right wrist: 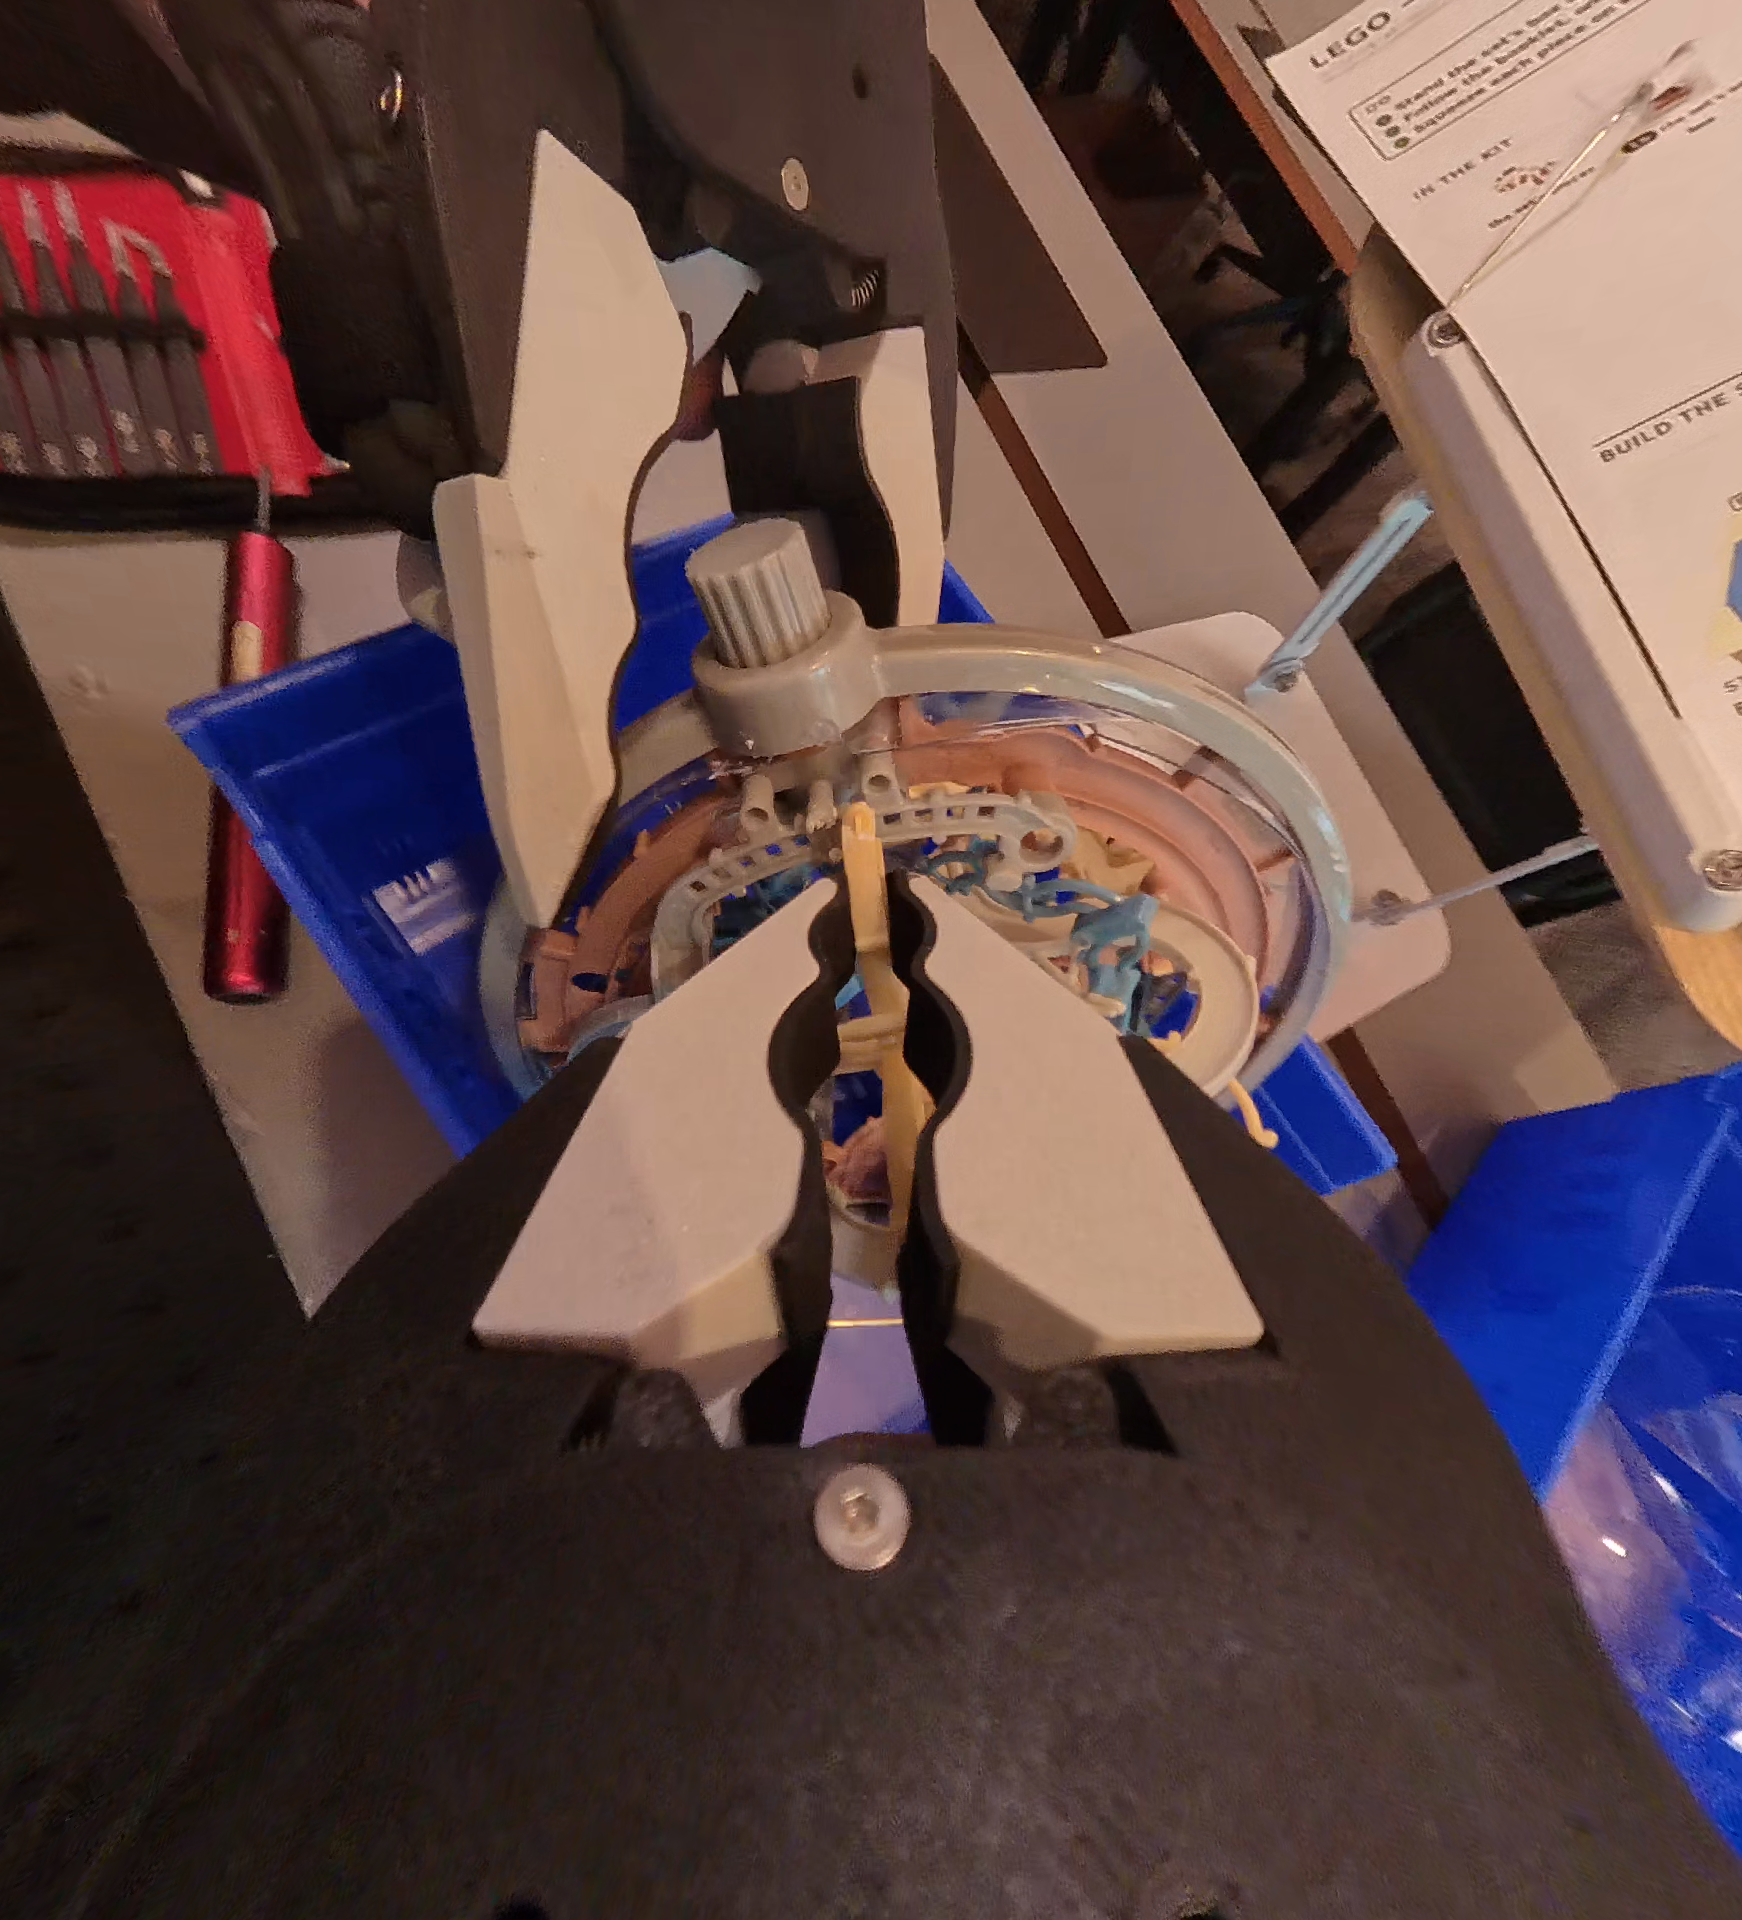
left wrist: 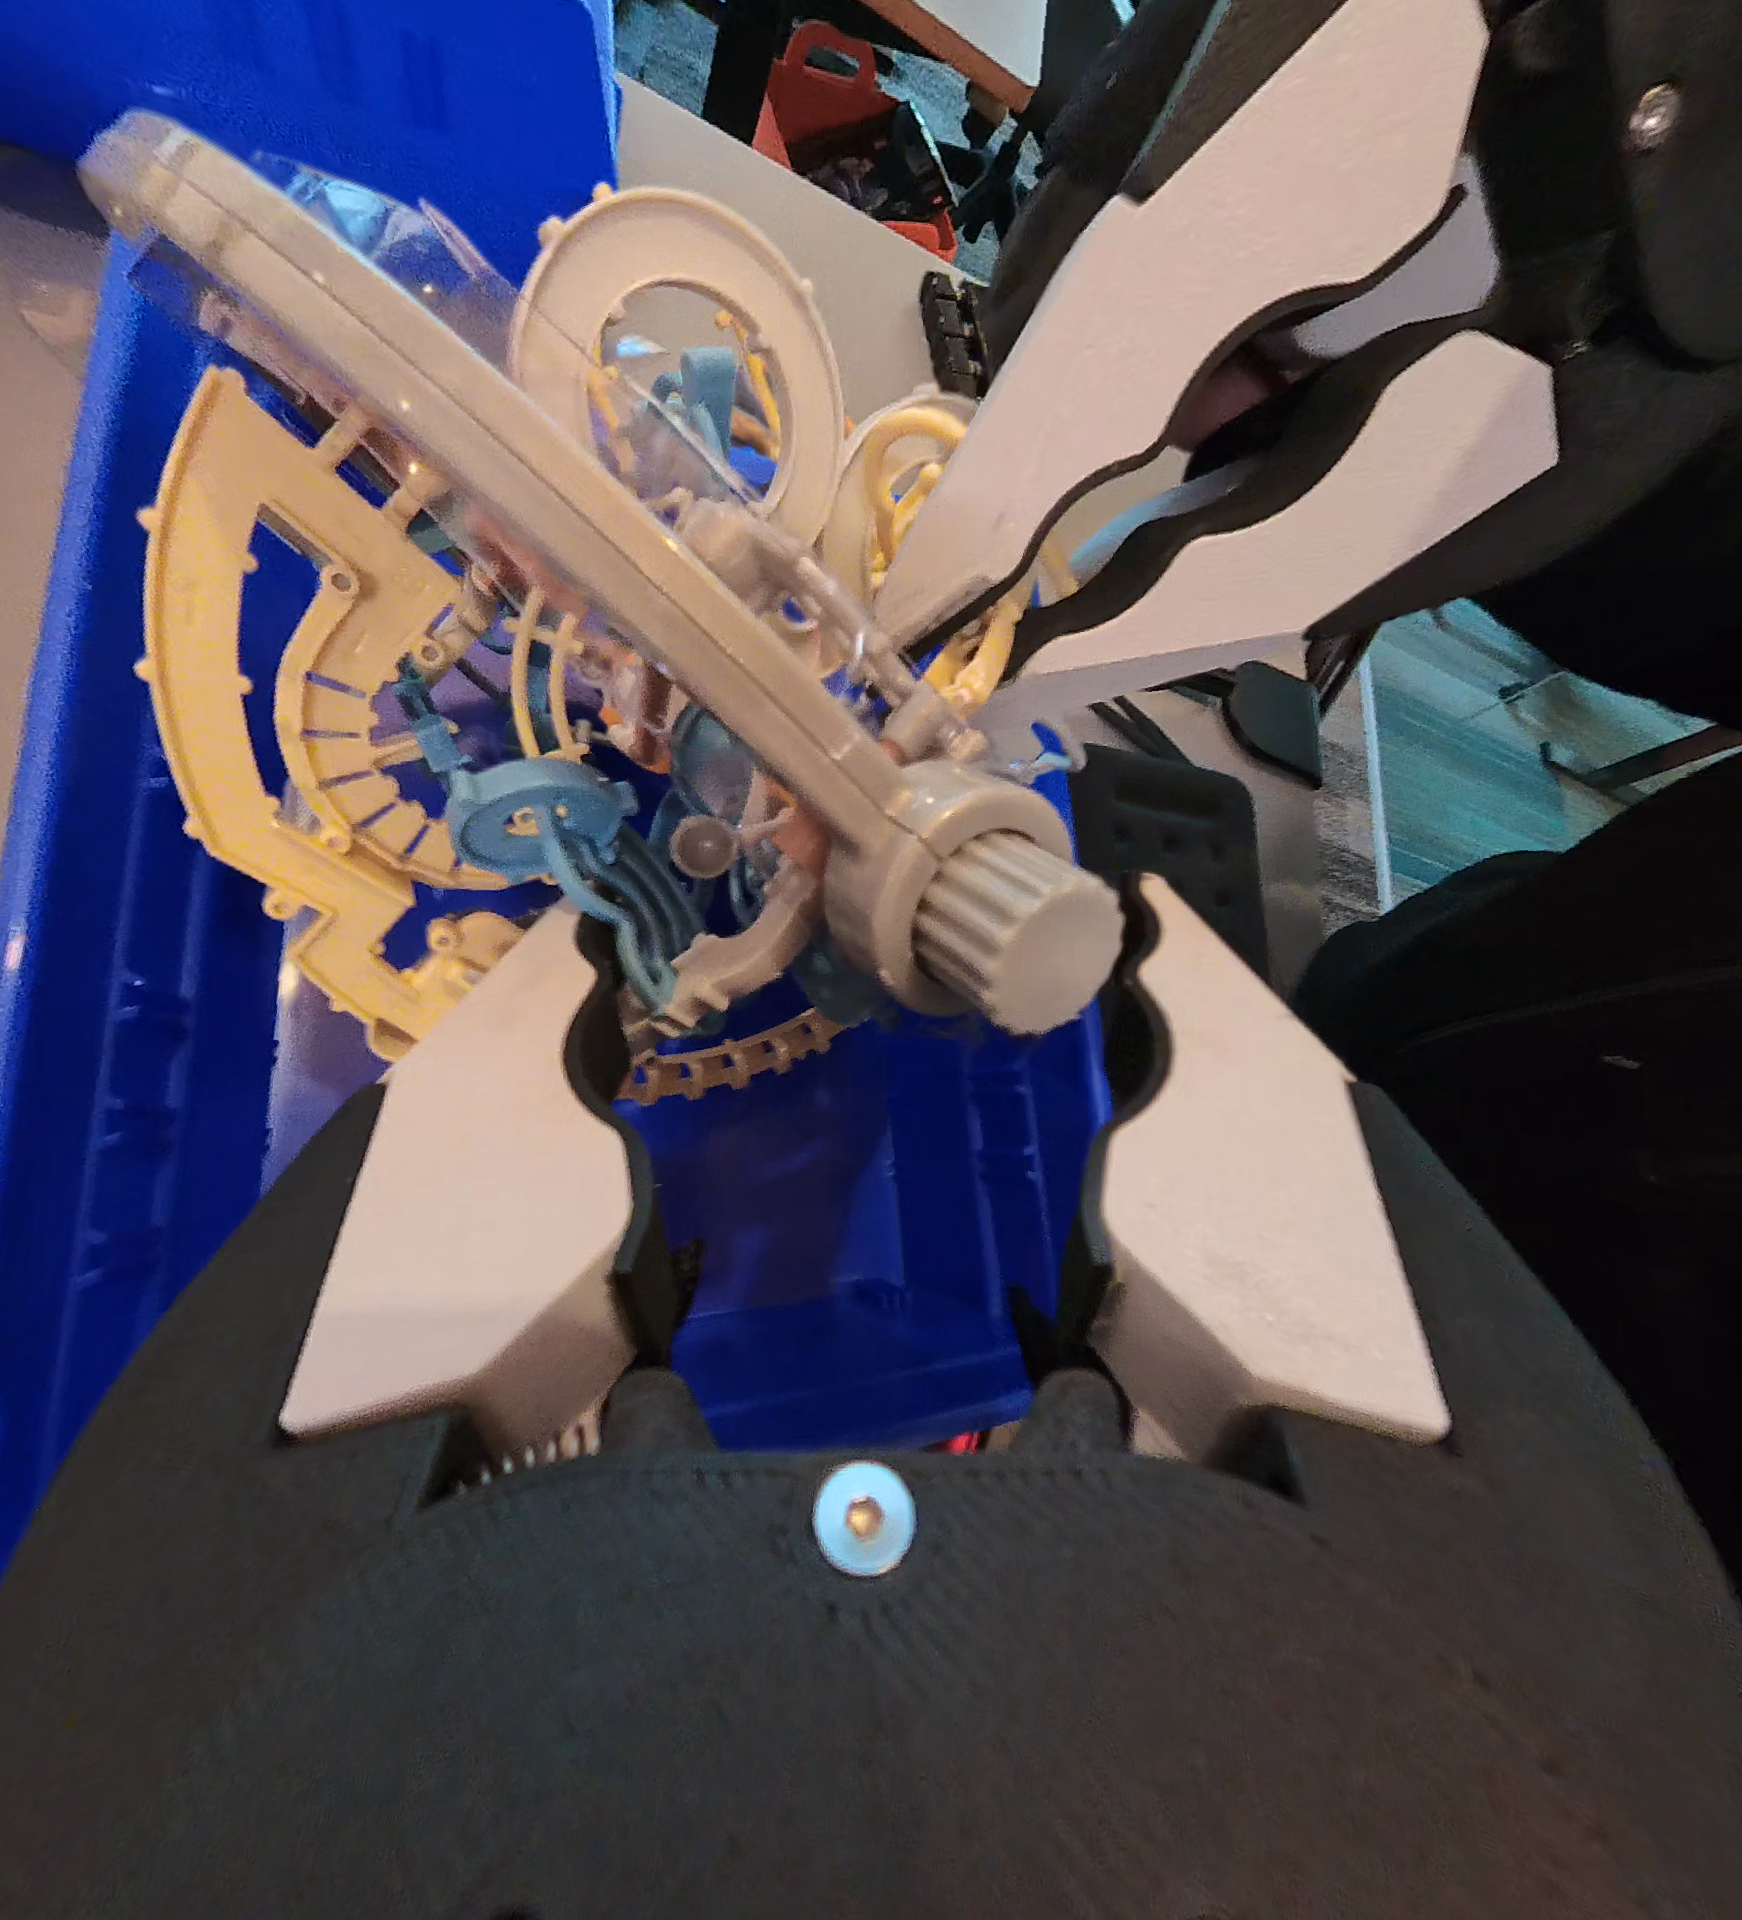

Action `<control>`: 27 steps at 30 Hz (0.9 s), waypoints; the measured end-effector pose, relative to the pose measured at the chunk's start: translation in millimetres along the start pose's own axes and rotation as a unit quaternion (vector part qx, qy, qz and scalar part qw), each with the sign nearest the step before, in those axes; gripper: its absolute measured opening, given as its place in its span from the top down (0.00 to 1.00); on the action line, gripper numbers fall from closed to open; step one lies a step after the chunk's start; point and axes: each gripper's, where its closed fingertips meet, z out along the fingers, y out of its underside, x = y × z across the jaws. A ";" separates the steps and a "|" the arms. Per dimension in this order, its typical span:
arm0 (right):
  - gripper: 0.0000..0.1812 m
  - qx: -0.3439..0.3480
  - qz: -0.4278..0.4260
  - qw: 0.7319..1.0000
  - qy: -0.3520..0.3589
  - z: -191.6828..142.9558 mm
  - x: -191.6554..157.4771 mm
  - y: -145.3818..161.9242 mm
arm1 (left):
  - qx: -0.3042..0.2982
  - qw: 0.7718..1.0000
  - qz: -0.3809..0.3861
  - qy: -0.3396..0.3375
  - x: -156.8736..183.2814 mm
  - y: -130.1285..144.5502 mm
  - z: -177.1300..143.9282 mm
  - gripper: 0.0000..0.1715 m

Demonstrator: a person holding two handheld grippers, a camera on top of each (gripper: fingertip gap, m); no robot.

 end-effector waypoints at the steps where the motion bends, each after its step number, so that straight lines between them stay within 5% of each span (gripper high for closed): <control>1: 0.98 0.011 0.015 1.000 -0.007 -0.4 1.3 -1.1 | 0.004 1.000 -0.004 0.004 2.6 -3.1 -0.4 0.38; 4: 0.98 0.036 0.055 0.998 -0.023 -2.8 7.8 -2.8 | 0.007 1.000 -0.015 -0.009 3.2 -12.5 -0.1 0.30; 9: 0.99 0.050 0.041 0.997 -0.034 -5.5 6.9 -7.5 | 0.030 0.998 -0.027 -0.051 -16.6 -21.9 -0.3 0.55; 16: 0.98 0.120 0.101 0.985 -0.076 -22.8 6.7 -6.0 | 0.057 0.997 -0.044 0.004 -11.3 -17.9 1.3 0.58; 27: 0.98 0.258 0.317 0.905 -0.114 -42.7 34.1 13.1 | 0.097 0.995 -0.015 0.003 -6.9 -25.6 2.2 0.58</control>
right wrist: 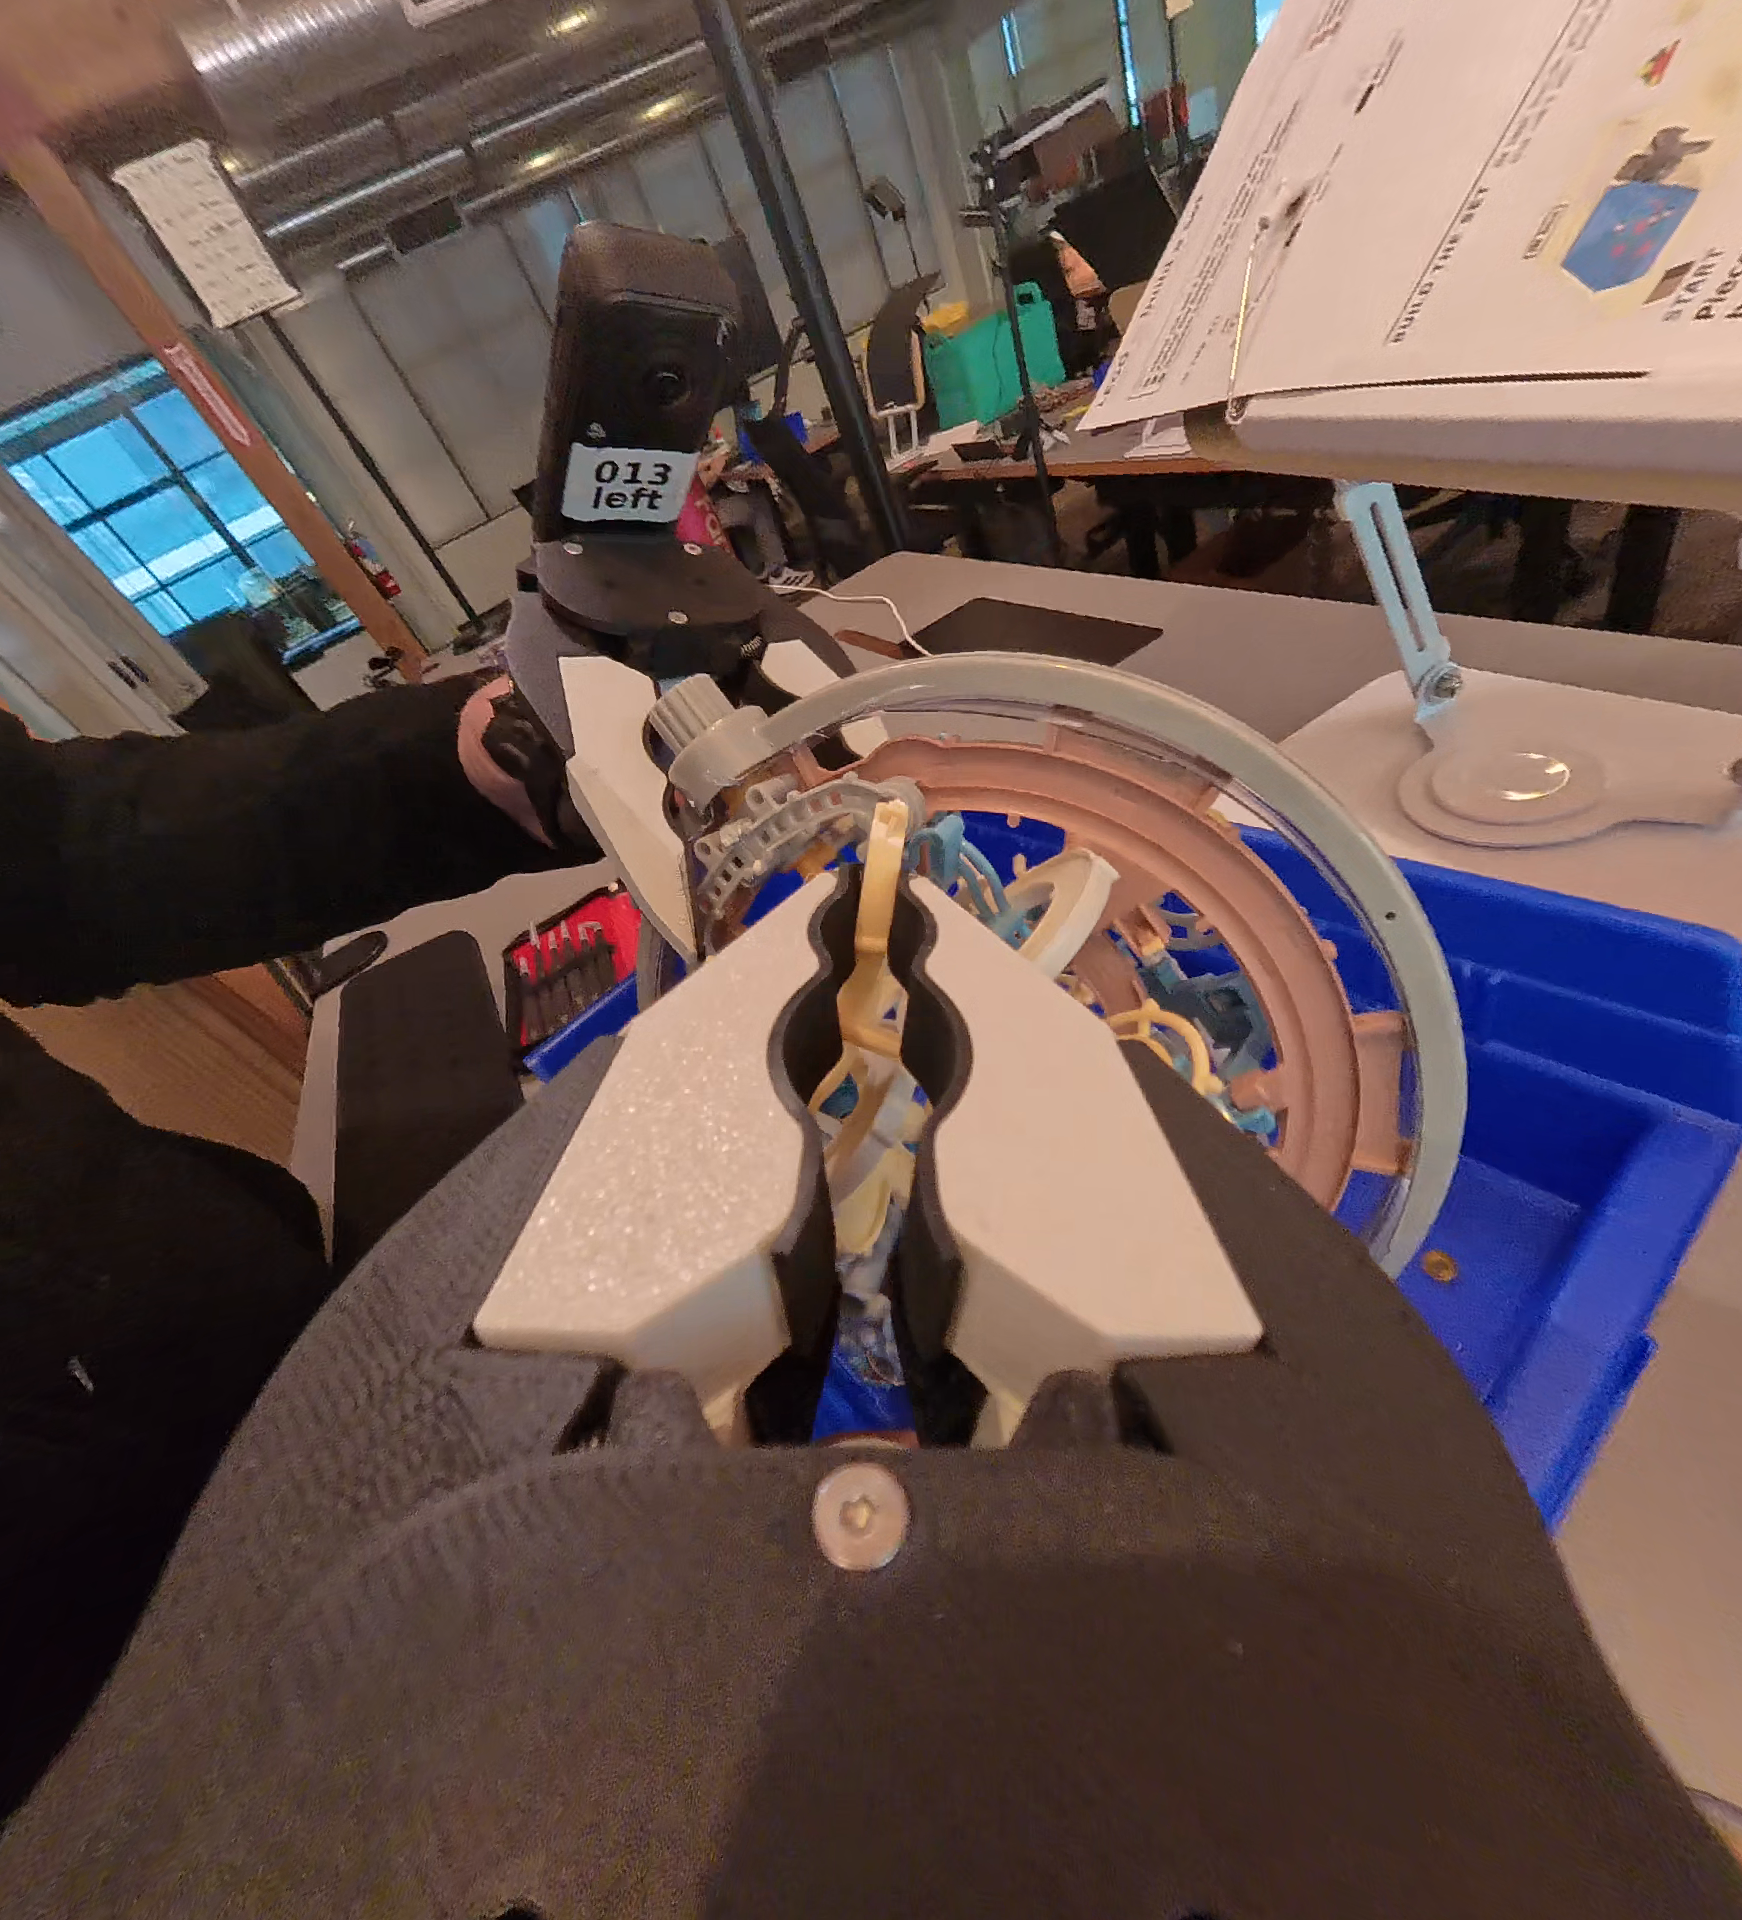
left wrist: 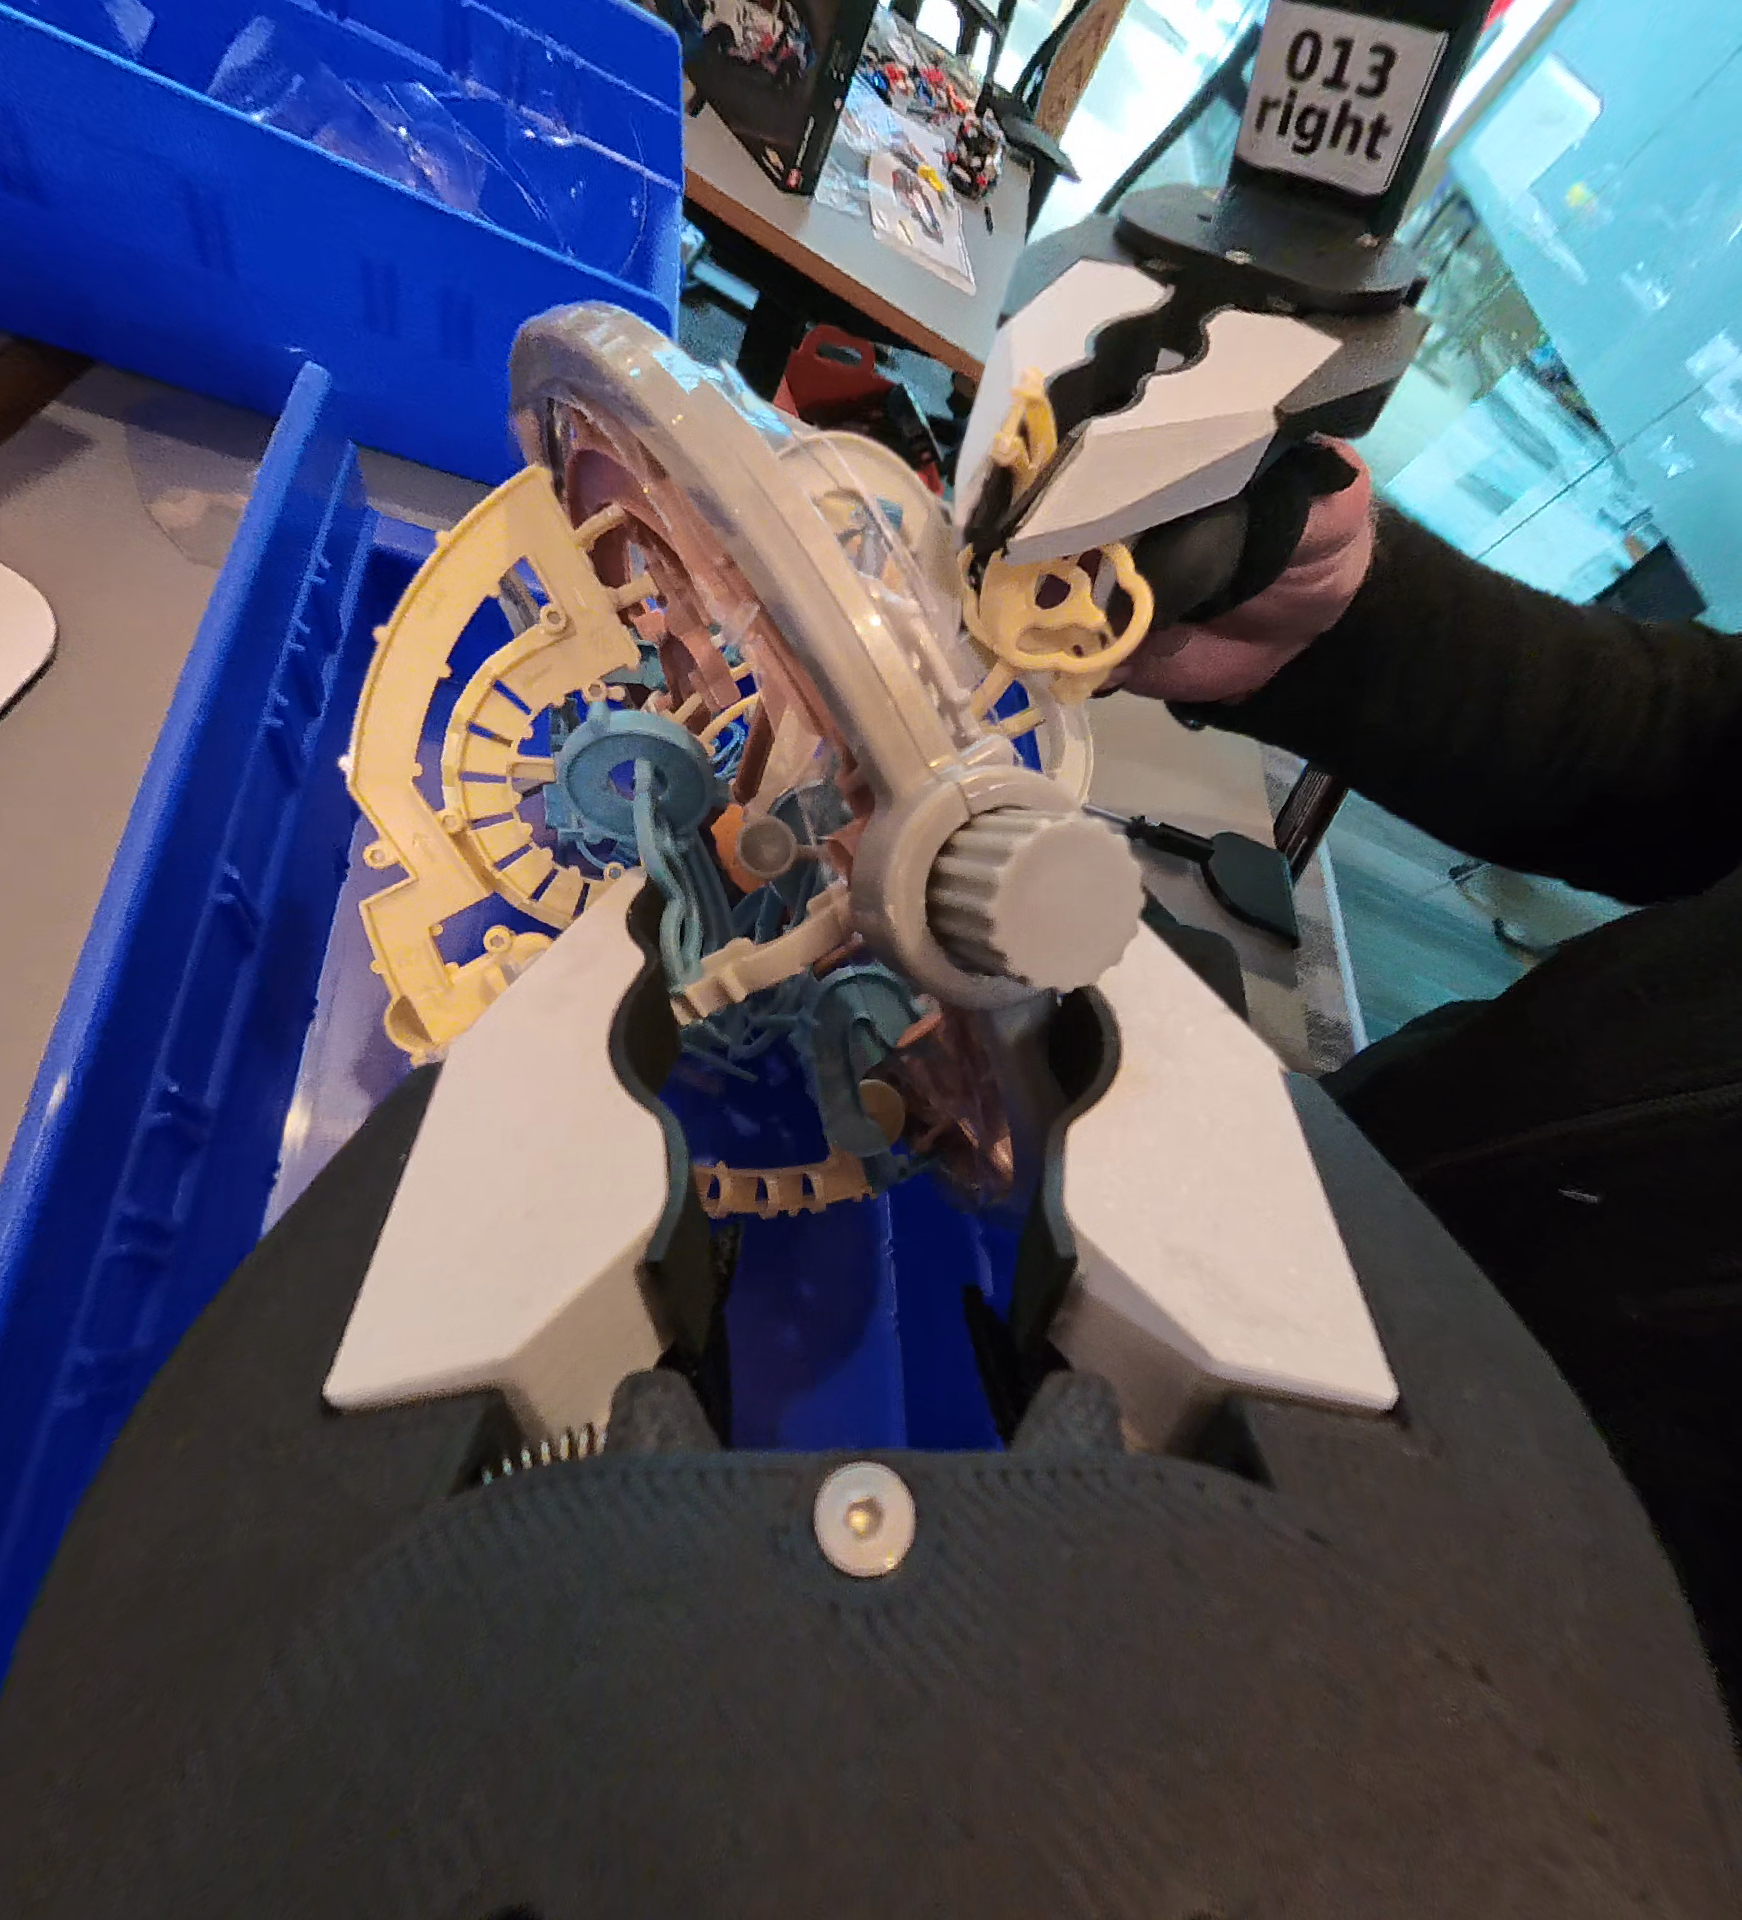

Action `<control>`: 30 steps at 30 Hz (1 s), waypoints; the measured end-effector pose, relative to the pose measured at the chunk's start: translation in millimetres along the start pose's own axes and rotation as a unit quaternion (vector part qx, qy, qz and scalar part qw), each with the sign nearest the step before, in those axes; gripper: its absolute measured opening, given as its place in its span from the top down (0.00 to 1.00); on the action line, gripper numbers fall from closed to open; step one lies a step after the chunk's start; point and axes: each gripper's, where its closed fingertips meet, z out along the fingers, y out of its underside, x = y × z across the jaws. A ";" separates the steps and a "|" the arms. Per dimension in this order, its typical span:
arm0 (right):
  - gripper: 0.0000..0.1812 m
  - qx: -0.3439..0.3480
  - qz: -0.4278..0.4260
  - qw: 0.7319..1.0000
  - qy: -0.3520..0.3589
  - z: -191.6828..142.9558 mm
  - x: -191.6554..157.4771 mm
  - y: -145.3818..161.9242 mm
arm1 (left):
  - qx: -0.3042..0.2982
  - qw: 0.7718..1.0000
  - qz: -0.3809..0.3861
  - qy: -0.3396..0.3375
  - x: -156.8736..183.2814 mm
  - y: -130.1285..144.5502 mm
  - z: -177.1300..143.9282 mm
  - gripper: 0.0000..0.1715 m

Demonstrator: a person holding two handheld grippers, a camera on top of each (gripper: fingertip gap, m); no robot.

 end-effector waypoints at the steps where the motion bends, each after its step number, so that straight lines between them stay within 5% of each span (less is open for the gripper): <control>1: 0.98 0.002 0.001 1.000 0.000 -1.0 0.4 -0.5 | 0.000 1.000 0.000 -0.002 0.2 -1.0 0.2 0.58; 9: 0.98 0.008 -0.047 0.999 -0.008 -8.0 -14.9 4.0 | 0.017 0.999 -0.012 0.038 5.4 -3.8 3.3 0.60; 14: 0.97 -0.076 -0.133 0.987 0.048 7.8 -23.3 7.2 | -0.011 0.999 0.029 0.009 12.1 -7.0 7.7 0.59; 19: 0.88 -0.073 -0.050 0.995 0.037 4.8 -40.0 0.8 | -0.014 0.995 0.089 -0.050 20.3 -6.6 10.3 0.58; 24: 0.92 -0.068 0.004 0.997 0.023 -7.0 -60.9 -9.5 | -0.003 0.986 0.125 -0.106 21.7 -6.6 10.1 0.58; 30: 0.89 -0.033 0.143 0.985 0.093 -5.4 -33.2 7.4 | 0.022 0.975 0.141 -0.169 22.7 -6.3 11.7 0.58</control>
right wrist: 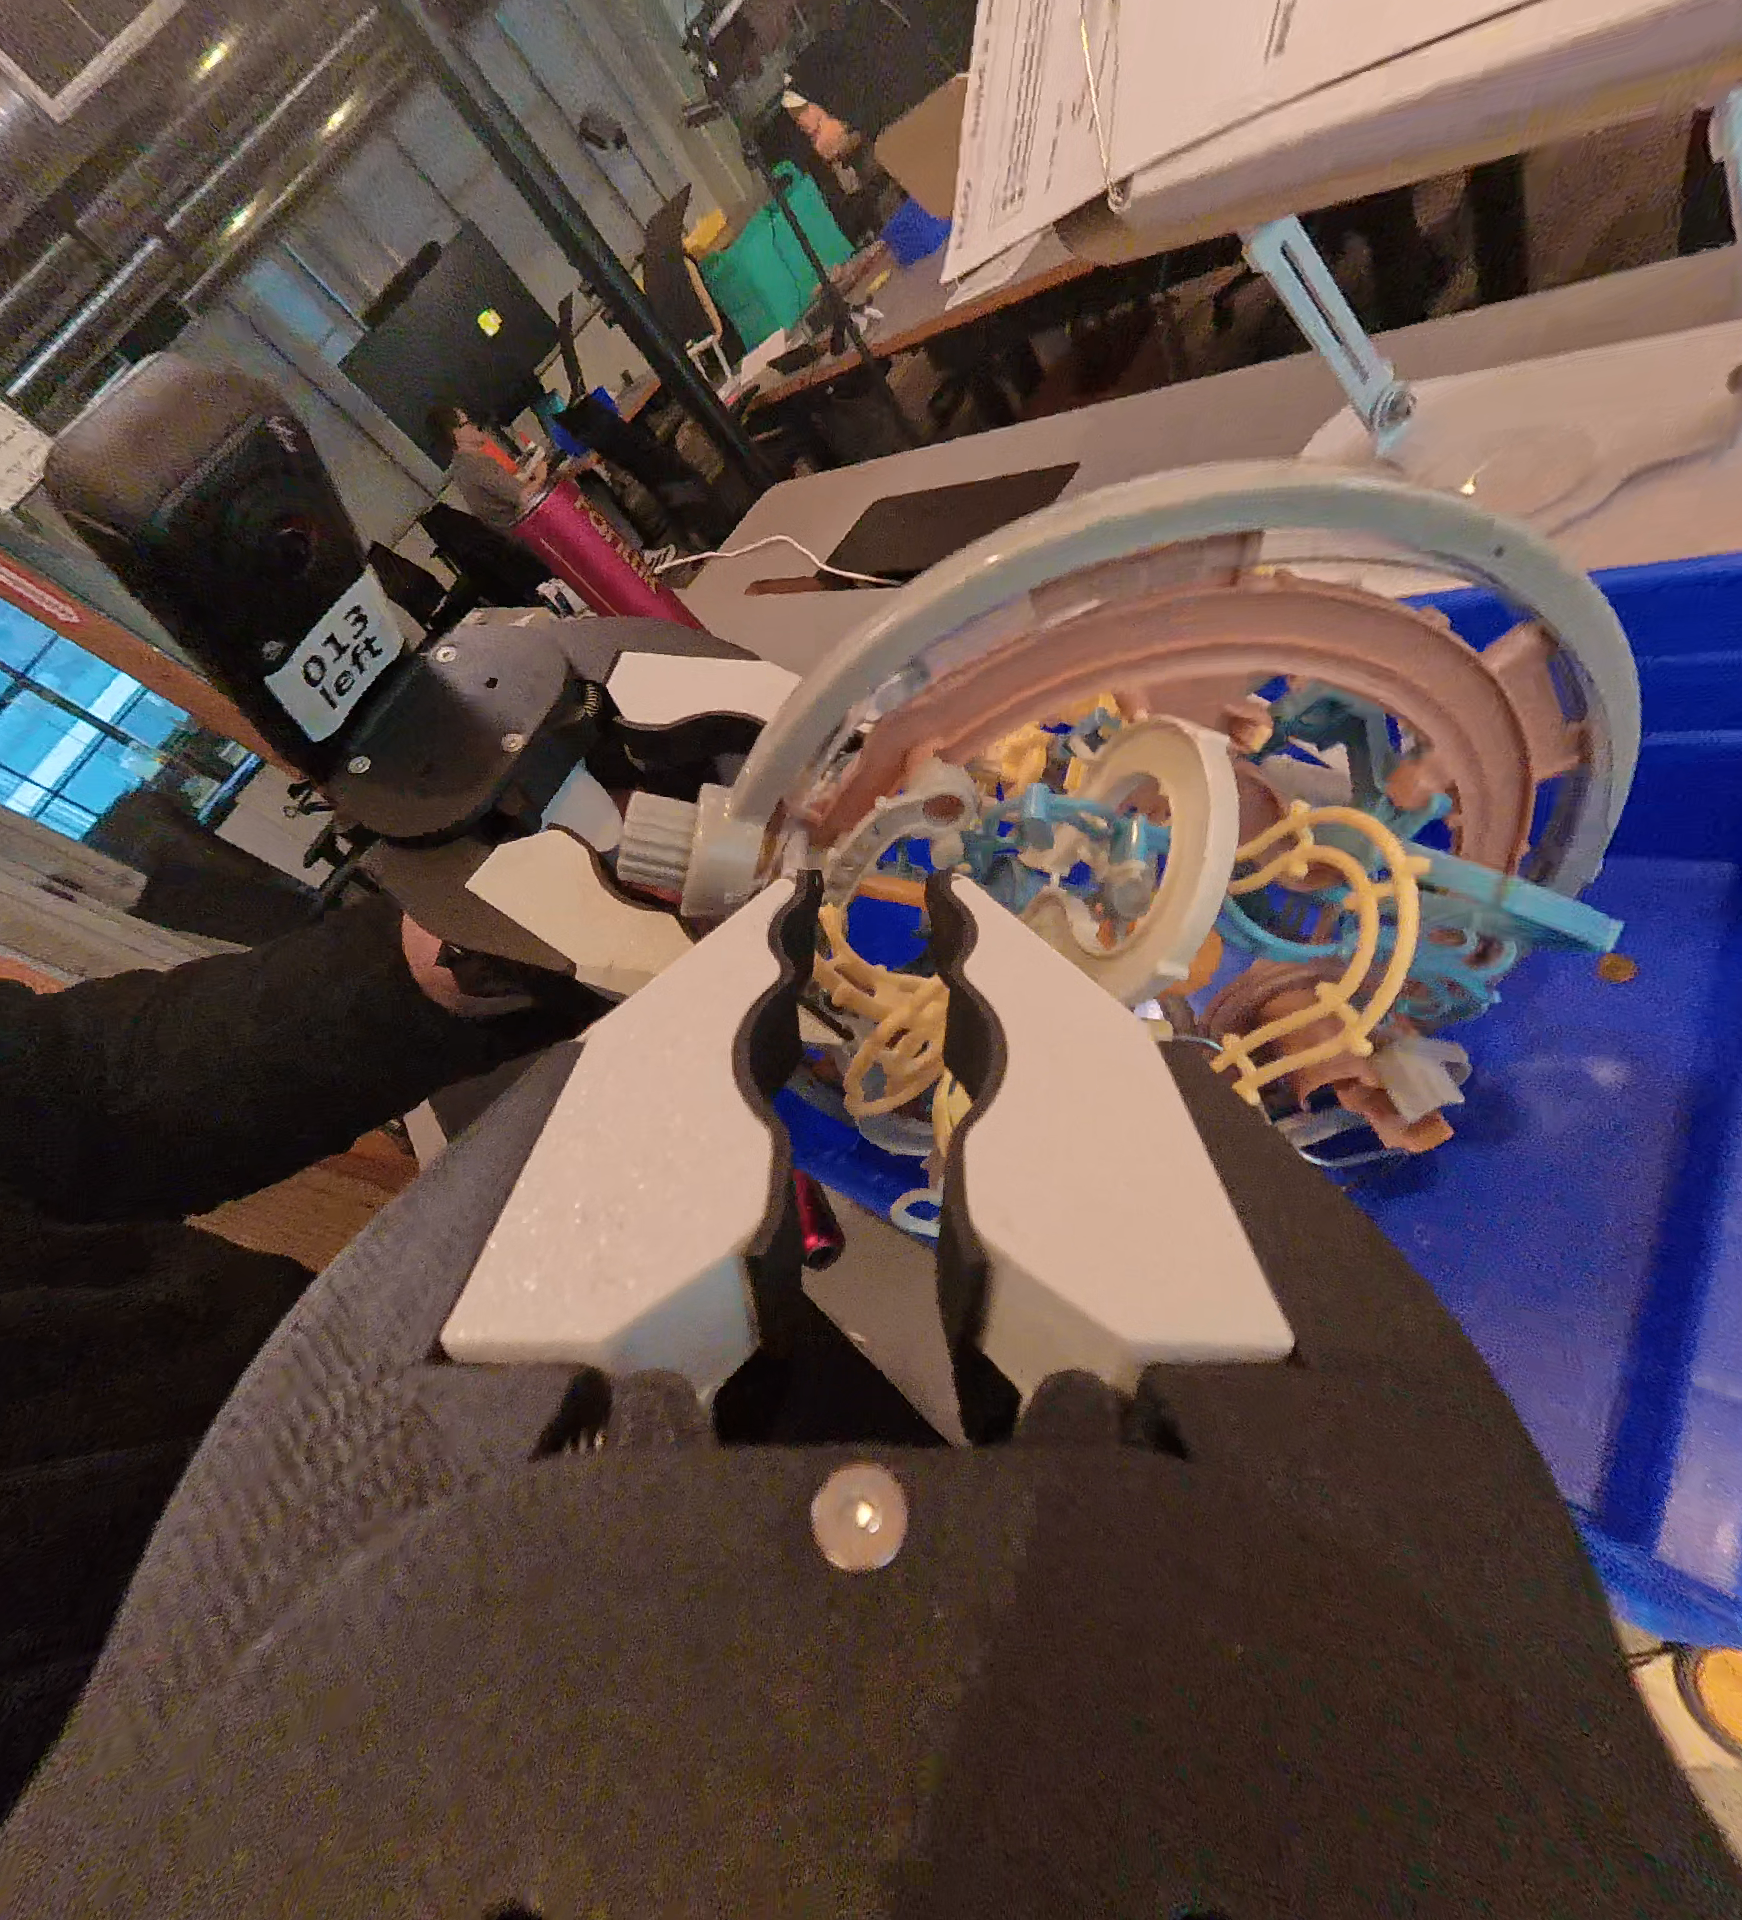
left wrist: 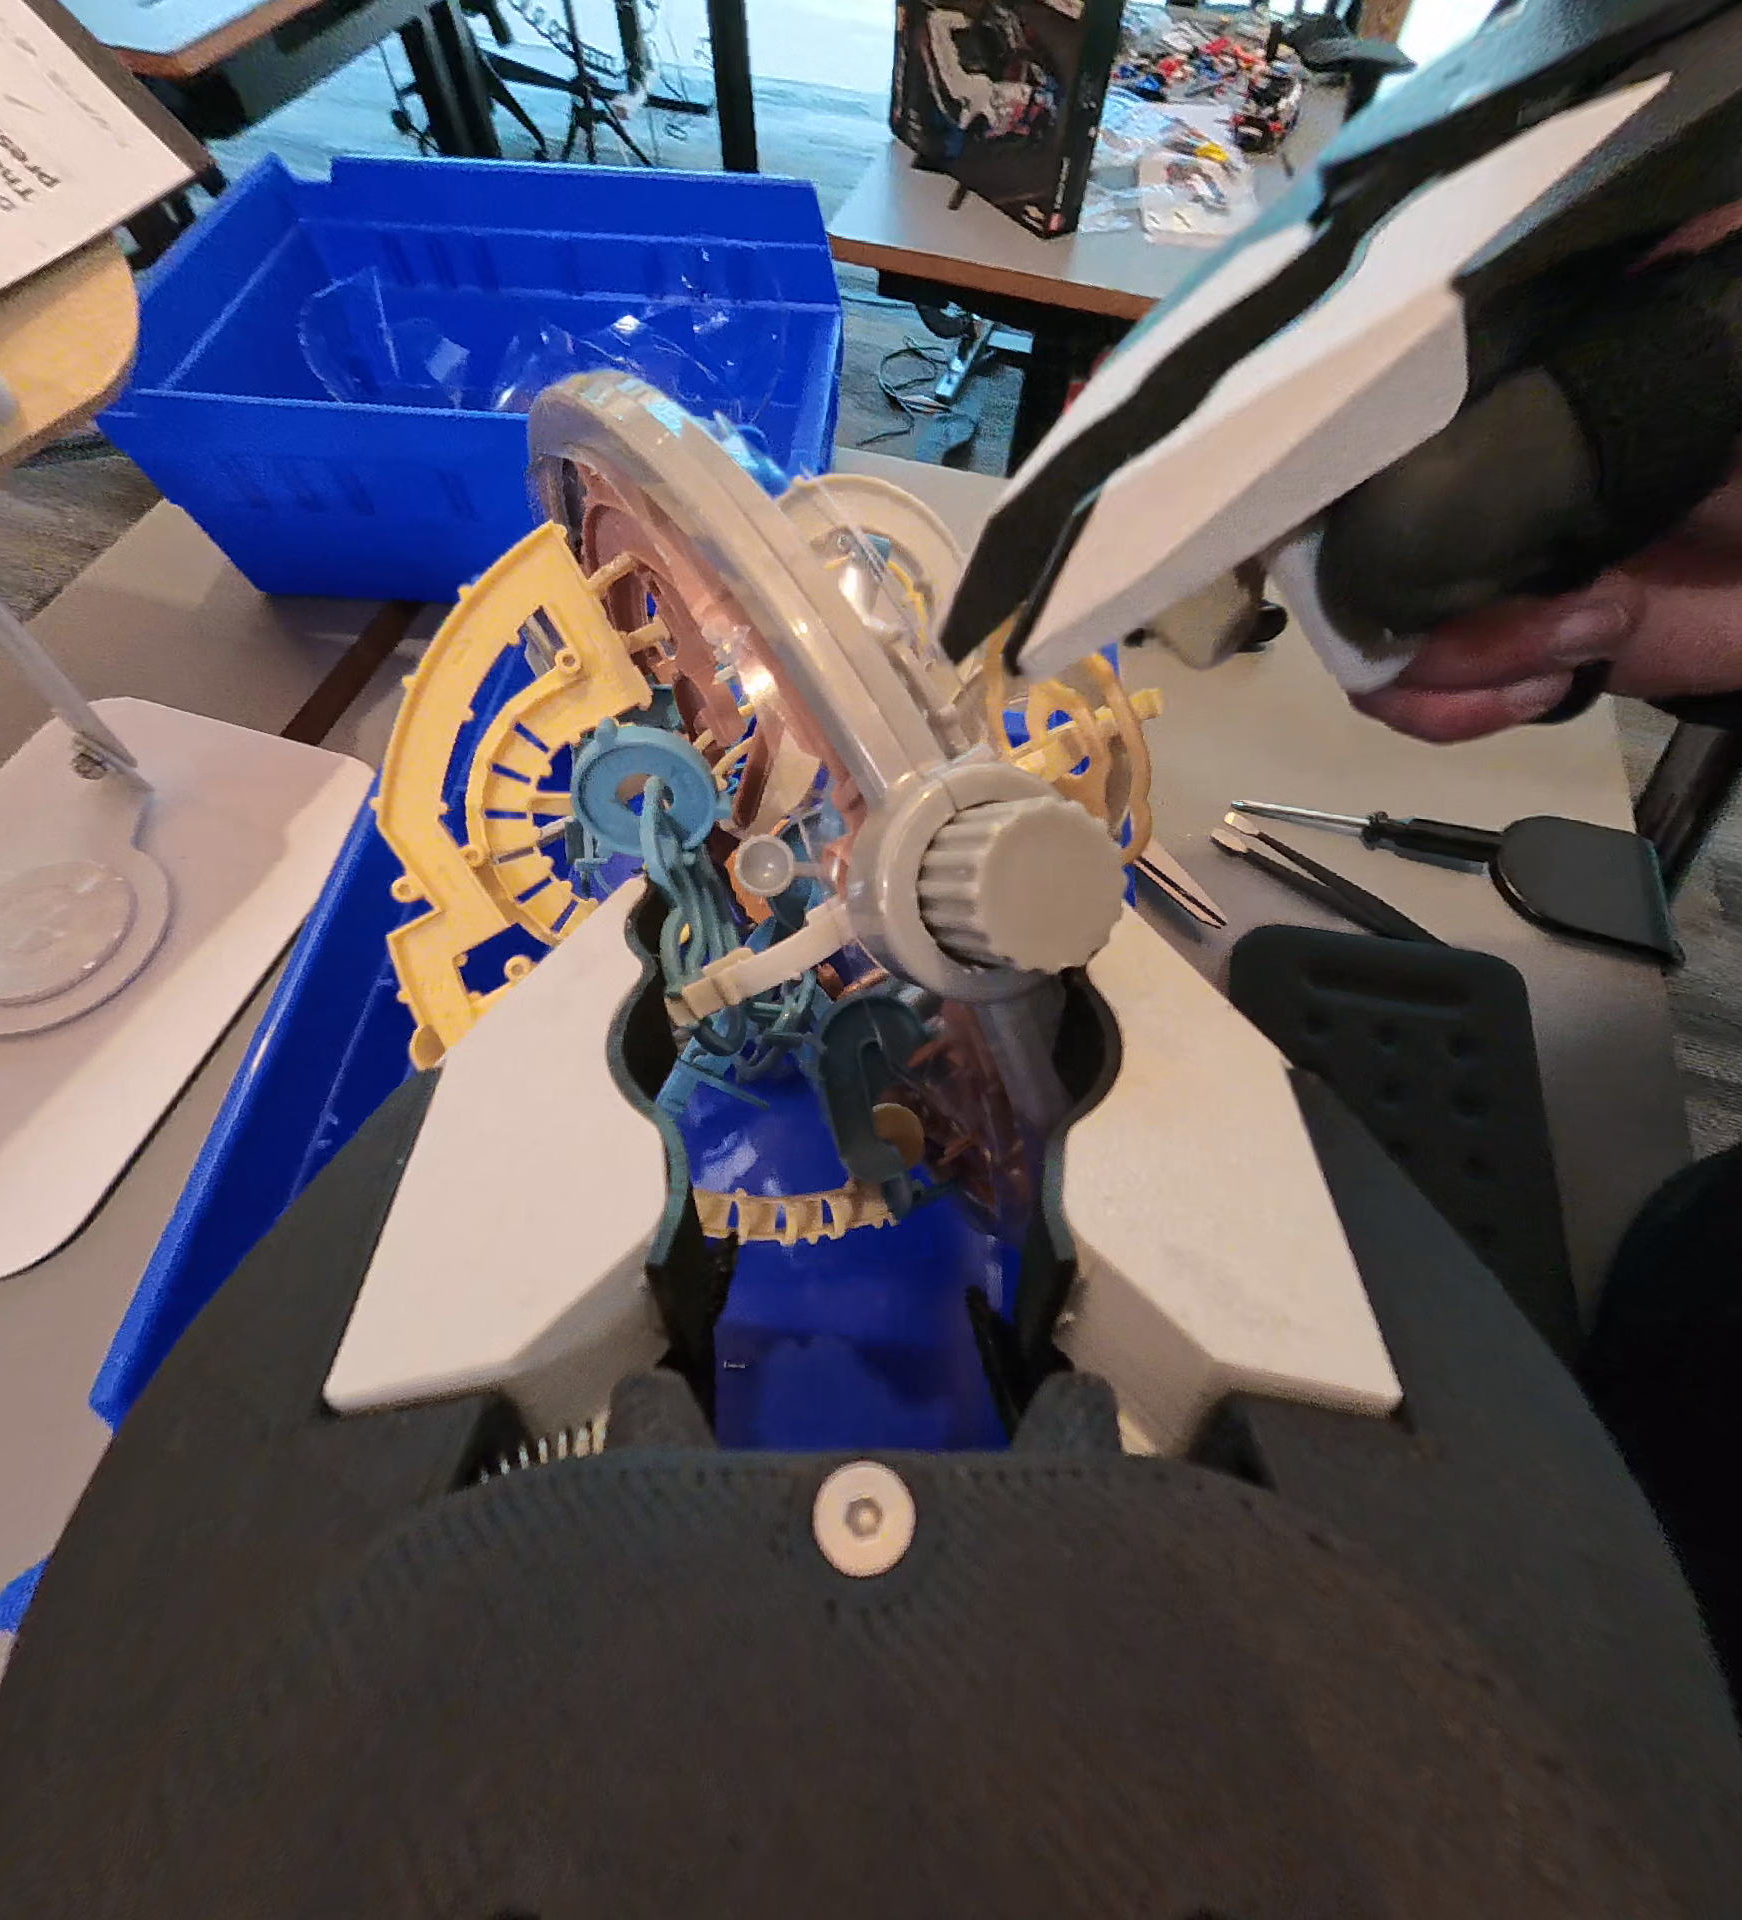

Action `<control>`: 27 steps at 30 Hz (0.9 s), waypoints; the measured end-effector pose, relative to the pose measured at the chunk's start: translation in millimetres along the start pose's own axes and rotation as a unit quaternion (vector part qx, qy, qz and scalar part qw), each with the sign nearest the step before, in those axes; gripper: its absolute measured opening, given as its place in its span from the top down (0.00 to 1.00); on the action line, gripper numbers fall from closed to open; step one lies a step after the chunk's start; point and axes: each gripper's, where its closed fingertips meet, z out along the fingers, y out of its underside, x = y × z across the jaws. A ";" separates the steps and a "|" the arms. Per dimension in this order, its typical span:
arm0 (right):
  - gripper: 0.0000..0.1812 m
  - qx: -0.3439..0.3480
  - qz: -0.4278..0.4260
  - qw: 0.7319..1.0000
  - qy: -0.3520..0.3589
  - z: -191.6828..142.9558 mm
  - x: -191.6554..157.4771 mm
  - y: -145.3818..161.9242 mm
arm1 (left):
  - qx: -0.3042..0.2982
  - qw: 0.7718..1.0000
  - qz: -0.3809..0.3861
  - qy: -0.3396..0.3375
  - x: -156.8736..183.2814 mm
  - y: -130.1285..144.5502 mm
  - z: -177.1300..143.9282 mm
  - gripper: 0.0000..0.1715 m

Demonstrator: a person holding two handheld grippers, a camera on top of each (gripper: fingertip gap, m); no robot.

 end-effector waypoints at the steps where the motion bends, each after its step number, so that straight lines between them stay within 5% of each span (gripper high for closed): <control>1: 0.89 -0.003 0.011 1.000 0.008 2.3 3.0 4.5 | 0.001 1.000 0.004 -0.006 0.9 0.6 -0.3 0.58; 4: 0.88 -0.005 0.063 0.998 -0.009 9.0 3.2 7.9 | -0.016 0.997 0.062 -0.051 2.2 6.8 1.3 0.58; 10: 0.89 0.025 0.132 0.990 -0.040 14.6 4.8 15.0 | 0.002 0.996 0.054 -0.077 7.9 8.4 2.0 0.58; 17: 0.90 0.013 0.027 0.999 0.024 19.1 8.5 26.3 | 0.001 1.000 0.028 -0.009 24.3 -2.0 -19.5 0.47; 20: 0.90 -0.019 -0.034 0.998 0.049 24.8 8.3 36.5 | -0.020 0.999 0.044 0.005 32.7 -7.3 -20.6 0.60; 22: 0.90 -0.037 -0.101 0.992 0.059 27.5 1.8 38.6 | -0.032 0.998 0.050 -0.004 27.3 -8.6 -15.1 0.58; 27: 0.90 -0.087 -0.199 0.973 0.072 24.3 3.0 51.1 | -0.054 0.991 -0.072 0.096 36.1 8.2 -8.1 0.66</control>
